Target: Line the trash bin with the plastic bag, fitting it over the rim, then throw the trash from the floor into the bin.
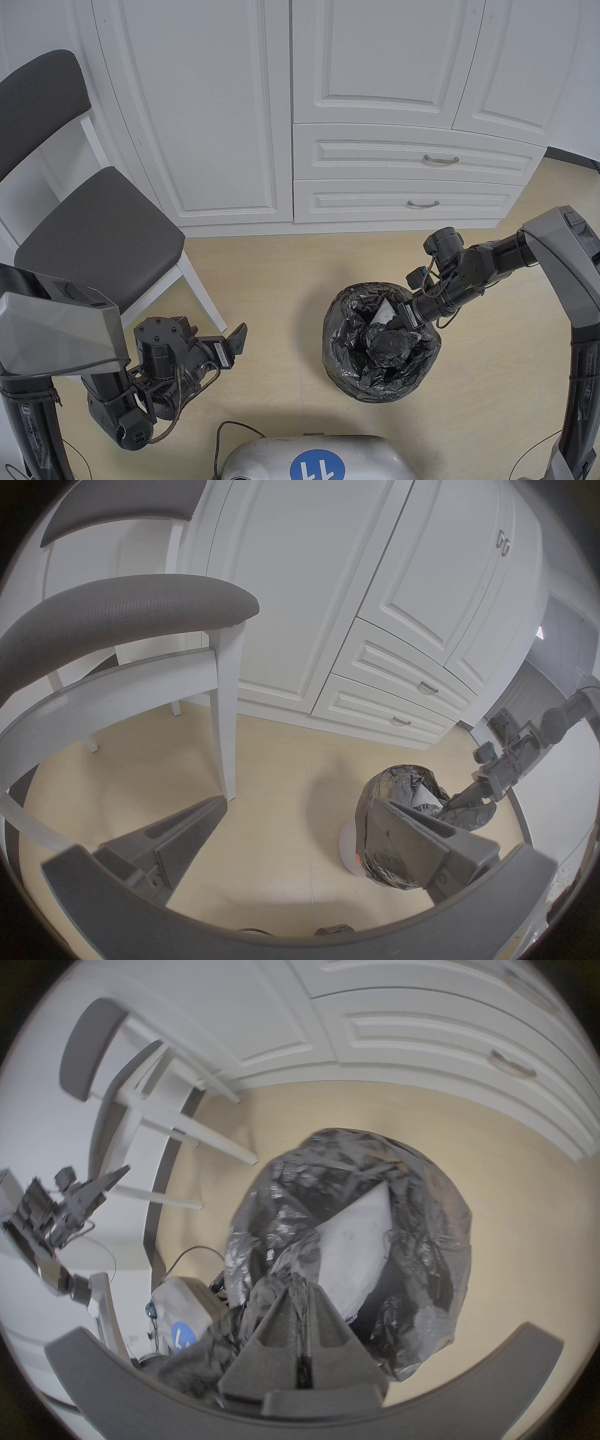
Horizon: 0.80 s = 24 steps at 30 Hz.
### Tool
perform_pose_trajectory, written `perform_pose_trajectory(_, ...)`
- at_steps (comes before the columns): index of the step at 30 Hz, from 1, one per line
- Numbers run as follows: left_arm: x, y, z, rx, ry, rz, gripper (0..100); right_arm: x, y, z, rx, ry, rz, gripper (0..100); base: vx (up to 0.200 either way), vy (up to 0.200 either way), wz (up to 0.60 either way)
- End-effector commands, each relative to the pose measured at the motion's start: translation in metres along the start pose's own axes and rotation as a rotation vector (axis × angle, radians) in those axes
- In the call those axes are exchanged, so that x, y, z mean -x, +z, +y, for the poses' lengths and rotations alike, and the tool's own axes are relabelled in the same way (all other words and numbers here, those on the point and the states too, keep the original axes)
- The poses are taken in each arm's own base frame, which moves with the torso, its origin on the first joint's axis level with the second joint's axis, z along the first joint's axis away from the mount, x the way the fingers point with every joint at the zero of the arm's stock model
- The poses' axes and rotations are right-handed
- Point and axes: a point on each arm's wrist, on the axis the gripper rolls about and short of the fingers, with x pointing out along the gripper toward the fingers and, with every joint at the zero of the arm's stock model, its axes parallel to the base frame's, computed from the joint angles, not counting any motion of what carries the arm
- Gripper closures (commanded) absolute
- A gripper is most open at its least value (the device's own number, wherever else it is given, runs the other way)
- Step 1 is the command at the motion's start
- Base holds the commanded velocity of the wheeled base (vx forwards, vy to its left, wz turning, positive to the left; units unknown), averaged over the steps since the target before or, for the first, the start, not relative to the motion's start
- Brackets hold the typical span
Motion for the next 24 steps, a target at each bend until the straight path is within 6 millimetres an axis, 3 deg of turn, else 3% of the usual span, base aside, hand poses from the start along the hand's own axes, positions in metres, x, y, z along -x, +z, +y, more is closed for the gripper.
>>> perform_pose_trajectory(1,-0.001,-0.001,0.0,0.0,0.001,0.003,0,-0.016,0.002,-0.022,-0.061,-0.016,-0.008,100,0.0,0.0,0.0)
perform_pose_trajectory(8,-0.001,-0.001,0.0,-0.001,0.002,0.001,0,0.008,0.021,-0.024,-0.141,-0.037,-0.137,100,0.0,0.0,0.0)
perform_pose_trajectory(11,-0.001,-0.001,0.0,-0.001,0.002,0.001,0,0.009,0.021,-0.027,-0.154,-0.038,-0.149,100,0.0,0.0,0.0)
perform_pose_trajectory(24,0.001,-0.001,-0.004,-0.008,-0.01,0.0,0,0.001,-0.005,0.009,-0.032,0.009,-0.024,100,0.0,0.0,0.0)
